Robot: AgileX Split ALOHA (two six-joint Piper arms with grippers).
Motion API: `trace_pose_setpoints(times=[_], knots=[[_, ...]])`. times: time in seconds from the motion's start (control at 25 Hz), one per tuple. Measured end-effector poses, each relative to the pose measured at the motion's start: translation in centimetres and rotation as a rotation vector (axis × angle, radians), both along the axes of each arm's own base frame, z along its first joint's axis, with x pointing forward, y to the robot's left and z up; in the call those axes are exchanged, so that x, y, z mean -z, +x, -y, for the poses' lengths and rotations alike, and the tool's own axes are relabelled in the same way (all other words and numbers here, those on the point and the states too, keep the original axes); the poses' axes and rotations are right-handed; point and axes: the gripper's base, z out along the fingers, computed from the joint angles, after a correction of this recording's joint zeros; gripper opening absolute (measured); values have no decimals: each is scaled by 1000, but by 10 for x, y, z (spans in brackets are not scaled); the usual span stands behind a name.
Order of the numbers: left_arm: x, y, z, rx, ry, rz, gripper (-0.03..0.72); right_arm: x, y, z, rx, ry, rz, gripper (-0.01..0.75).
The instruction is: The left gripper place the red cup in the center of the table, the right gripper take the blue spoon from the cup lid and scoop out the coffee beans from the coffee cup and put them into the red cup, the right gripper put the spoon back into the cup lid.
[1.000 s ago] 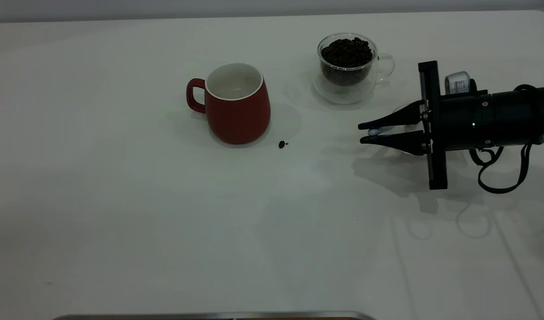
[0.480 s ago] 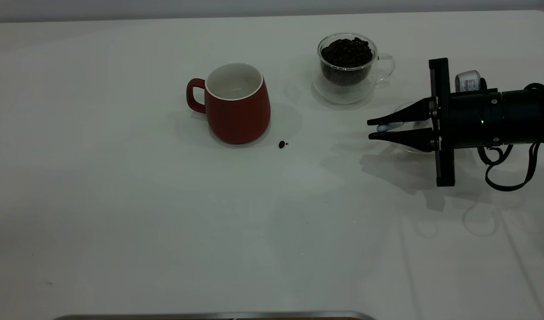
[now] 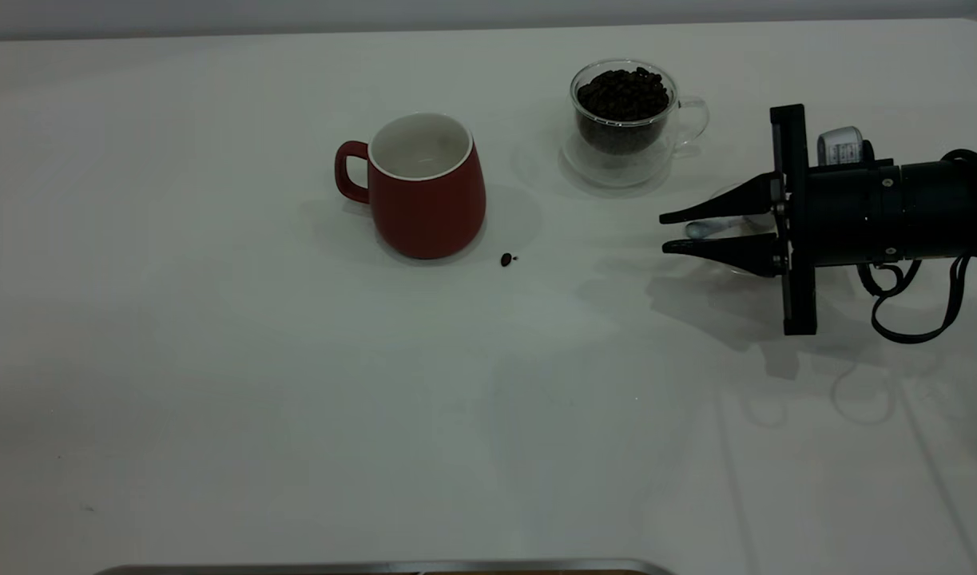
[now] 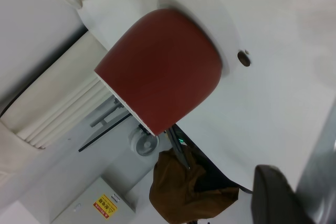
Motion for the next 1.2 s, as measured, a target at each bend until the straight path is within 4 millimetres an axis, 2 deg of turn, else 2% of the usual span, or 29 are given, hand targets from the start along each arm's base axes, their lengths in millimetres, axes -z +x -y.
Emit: trace_pose_setpoints(times=[0.2,0.68,0.8,0.88,0.96,1.08,1.2], knots=[[0,0,0,0,0,0,580,0,0,0,0,0,0,238],[0,0,0,1,1,0,580,0,0,0,0,0,0,241],[0,0,0,1,1,0,580,-11,2,-3,-46,-16,38,241],[0,0,0,1,1,0,580,-33,9,-9,-109,-43,125,241],[0,0,0,1,1,0,580,-66,16,-19,-187,-76,243,241],[0,0,0,1,1,0,580,-133,18,-35,-345,-171,450,241],[0,0,0,1,1,0,580,-203,3,-37,-521,-386,618,241]])
